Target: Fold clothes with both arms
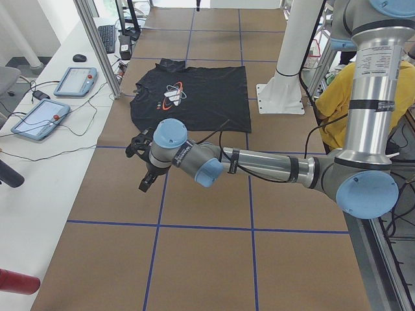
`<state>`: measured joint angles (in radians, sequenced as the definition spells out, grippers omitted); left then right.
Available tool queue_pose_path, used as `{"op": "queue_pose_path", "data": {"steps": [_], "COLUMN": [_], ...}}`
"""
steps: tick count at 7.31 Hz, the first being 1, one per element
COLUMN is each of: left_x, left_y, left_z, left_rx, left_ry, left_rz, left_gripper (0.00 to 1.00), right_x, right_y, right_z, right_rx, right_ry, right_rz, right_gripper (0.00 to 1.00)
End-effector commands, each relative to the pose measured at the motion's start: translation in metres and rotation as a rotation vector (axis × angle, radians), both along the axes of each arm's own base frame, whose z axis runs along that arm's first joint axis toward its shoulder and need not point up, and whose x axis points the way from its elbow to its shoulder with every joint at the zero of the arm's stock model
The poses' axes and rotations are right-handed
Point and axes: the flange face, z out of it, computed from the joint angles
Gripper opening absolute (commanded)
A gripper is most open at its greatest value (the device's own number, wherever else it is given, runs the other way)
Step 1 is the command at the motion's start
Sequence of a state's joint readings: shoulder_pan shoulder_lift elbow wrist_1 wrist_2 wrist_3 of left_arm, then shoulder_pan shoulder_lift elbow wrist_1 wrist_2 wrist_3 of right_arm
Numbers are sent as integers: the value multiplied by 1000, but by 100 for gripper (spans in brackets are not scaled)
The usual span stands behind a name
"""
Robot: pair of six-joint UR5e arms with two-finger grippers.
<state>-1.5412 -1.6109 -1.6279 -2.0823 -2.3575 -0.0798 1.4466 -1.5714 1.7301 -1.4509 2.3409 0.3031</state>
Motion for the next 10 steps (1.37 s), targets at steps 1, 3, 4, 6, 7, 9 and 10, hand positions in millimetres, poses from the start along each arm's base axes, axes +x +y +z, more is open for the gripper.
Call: {"op": "queue_pose_path", "data": {"steps": [1, 3, 4, 6, 7, 9, 10], "left_x": [-13, -13, -13, -12, -14, -13, -13], "left_y": [6, 27, 24, 17, 7, 9, 11], "left_z": [6, 20, 22, 32, 29, 38, 41], "left_rx": [-18, -10, -14, -44, -30, -46, -46], "left_ry": [7, -3, -1, -16, -69, -64, -63], "left_rz": [-21, -23, -23, -30, -60, -55, -54], "left_gripper": [100, 100, 100, 100, 100, 100, 100], "right_x": [6, 7, 7, 7, 2, -36, -55], "right_y": [4, 13, 13, 14, 13, 9, 4], "right_z": [9, 6, 9, 11, 11, -5, -11], "right_rx": [-14, -11, -19, -19, -19, 7, 43], "right_ry": [-11, -7, -5, -10, -10, -55, -66], "right_rz": [7, 15, 15, 11, 0, -78, -104], "right_gripper": [100, 100, 100, 100, 100, 100, 100]}}
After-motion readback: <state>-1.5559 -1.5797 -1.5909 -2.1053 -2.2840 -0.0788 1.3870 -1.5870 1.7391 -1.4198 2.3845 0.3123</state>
